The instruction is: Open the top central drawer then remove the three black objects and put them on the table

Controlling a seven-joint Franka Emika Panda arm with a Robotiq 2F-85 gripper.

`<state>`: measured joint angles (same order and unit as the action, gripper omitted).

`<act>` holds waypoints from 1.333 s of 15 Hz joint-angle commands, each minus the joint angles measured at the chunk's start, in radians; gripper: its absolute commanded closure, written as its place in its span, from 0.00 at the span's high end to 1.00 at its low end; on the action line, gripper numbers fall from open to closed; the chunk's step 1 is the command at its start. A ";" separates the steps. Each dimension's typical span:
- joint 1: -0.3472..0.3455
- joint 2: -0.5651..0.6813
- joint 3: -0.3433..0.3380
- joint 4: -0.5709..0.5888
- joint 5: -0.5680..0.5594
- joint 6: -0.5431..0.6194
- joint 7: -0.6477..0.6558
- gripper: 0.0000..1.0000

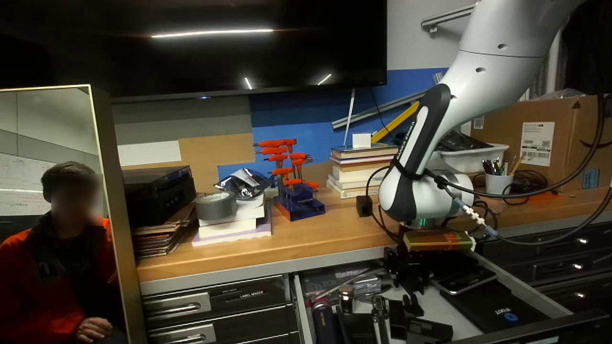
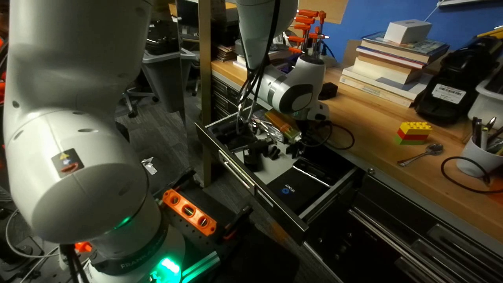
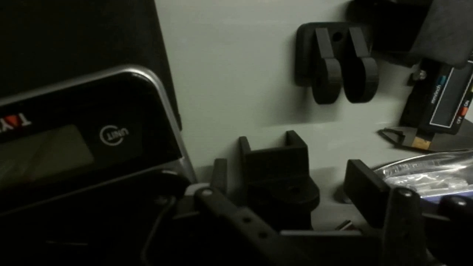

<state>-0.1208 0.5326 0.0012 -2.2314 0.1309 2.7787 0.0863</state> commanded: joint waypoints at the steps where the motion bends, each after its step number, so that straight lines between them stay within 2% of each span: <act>1: -0.027 0.016 0.025 0.015 0.038 0.022 -0.045 0.51; 3: -0.027 0.016 0.024 0.014 0.040 0.015 -0.044 0.35; 6: -0.007 -0.004 0.005 0.003 0.027 -0.013 -0.020 0.17; 7: 0.004 -0.020 -0.004 -0.008 0.022 -0.022 -0.005 0.21; 10: 0.046 -0.081 -0.036 -0.058 0.003 -0.058 0.046 0.21; 13: 0.108 -0.192 -0.077 -0.151 -0.038 -0.123 0.102 0.21; 17: 0.219 -0.365 -0.146 -0.256 -0.190 -0.189 0.276 0.21; 20: 0.244 -0.483 -0.140 -0.283 -0.322 -0.253 0.412 0.21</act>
<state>0.0875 0.2076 -0.1267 -2.4504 -0.0820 2.5862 0.3741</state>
